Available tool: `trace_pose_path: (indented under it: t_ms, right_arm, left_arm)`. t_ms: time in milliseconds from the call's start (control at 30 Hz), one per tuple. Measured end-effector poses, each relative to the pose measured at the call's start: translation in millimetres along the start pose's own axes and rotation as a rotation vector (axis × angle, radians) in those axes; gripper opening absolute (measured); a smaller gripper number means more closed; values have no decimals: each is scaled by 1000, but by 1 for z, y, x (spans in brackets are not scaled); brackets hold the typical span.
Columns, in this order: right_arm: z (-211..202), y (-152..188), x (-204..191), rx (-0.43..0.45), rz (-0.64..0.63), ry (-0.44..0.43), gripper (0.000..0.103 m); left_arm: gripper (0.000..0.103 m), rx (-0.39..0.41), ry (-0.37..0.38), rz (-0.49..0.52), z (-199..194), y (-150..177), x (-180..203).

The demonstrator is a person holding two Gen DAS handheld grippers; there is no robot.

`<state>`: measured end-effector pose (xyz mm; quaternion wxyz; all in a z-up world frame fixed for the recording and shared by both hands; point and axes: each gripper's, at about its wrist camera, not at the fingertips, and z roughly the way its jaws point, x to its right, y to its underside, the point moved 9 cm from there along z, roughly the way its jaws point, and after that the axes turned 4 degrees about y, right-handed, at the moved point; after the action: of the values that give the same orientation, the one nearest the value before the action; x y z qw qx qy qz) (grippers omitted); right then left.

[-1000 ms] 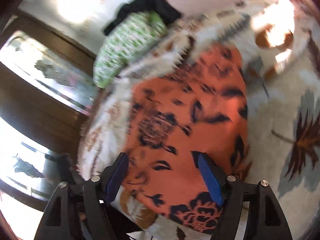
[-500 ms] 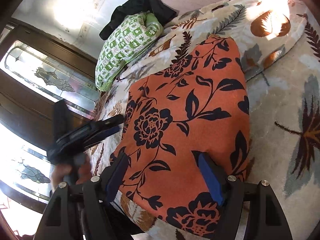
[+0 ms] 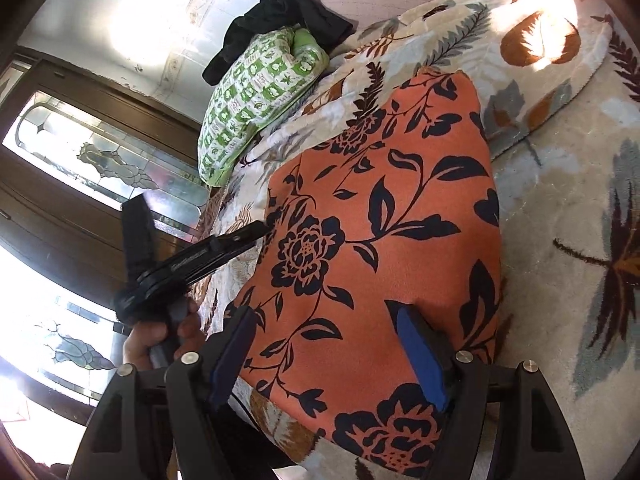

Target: Fold small clothes

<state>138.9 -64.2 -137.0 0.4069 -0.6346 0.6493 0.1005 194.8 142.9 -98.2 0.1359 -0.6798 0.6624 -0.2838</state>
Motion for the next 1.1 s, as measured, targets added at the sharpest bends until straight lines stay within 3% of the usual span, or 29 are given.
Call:
trace_pose_path:
  t_ms: [67, 300, 467, 533, 733, 1000, 1100]
  right_arm:
    - [-6, 1, -5, 13, 2, 10, 78]
    - [-17, 13, -27, 14, -32, 7, 78]
    - [8, 24, -2, -66, 71, 23, 82]
    - [2, 21, -4, -52, 116, -8, 82]
    - [-22, 11, -10, 19, 61, 13, 82]
    - [-49, 4, 33, 78, 121, 62, 82]
    - [-53, -1, 52, 83, 165, 62, 83]
  left_arm:
    - [63, 19, -24, 11, -16, 6, 1]
    - [64, 34, -53, 13, -36, 25, 4]
    - [64, 36, -67, -6, -50, 37, -1]
    - [64, 48, -80, 0, -56, 38, -4]
    - [65, 46, -94, -1, -57, 42, -10]
    - [65, 24, -74, -12, -48, 44, -11]
    - [79, 25, -36, -41, -46, 41, -14]
